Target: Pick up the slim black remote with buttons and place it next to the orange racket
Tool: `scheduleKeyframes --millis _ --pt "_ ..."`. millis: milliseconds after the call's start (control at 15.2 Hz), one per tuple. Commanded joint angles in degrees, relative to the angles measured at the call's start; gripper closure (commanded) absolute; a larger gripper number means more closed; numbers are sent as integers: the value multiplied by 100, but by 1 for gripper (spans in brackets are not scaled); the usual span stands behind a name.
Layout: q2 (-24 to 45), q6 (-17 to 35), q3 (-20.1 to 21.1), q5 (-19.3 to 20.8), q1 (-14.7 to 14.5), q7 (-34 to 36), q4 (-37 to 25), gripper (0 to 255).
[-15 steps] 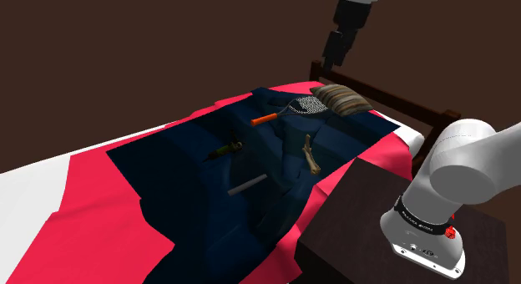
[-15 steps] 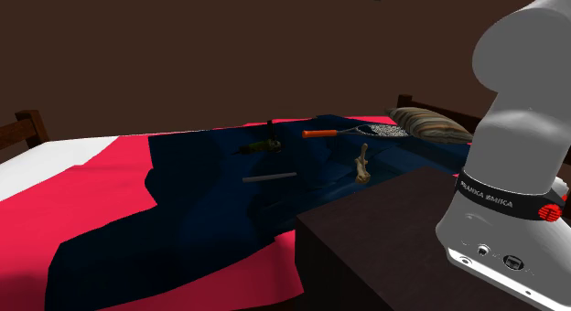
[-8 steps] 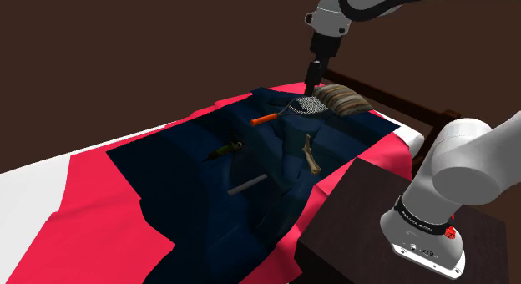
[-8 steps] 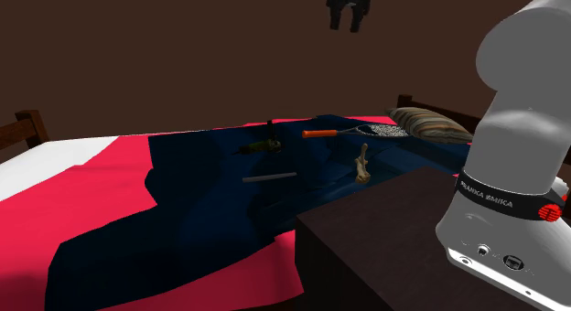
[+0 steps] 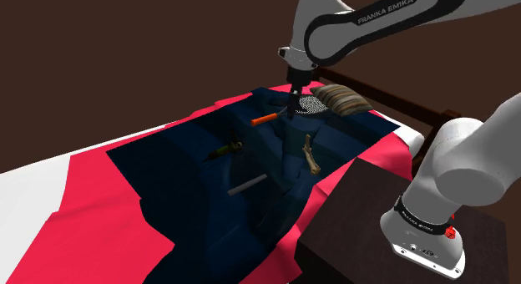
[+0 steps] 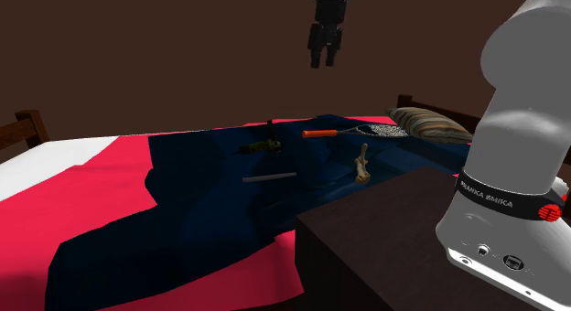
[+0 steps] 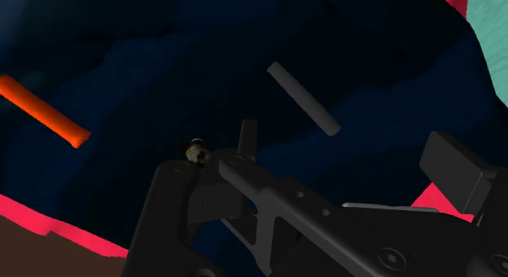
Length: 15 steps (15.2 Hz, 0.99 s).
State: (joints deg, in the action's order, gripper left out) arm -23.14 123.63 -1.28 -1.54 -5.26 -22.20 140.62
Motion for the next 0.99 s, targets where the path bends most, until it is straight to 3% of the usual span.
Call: scheduleKeyframes --millis 0,924 --pt "381 393 6 14 -79 -223 21 0" --pt "3269 2492 236 282 -465 -1477 -652 0"
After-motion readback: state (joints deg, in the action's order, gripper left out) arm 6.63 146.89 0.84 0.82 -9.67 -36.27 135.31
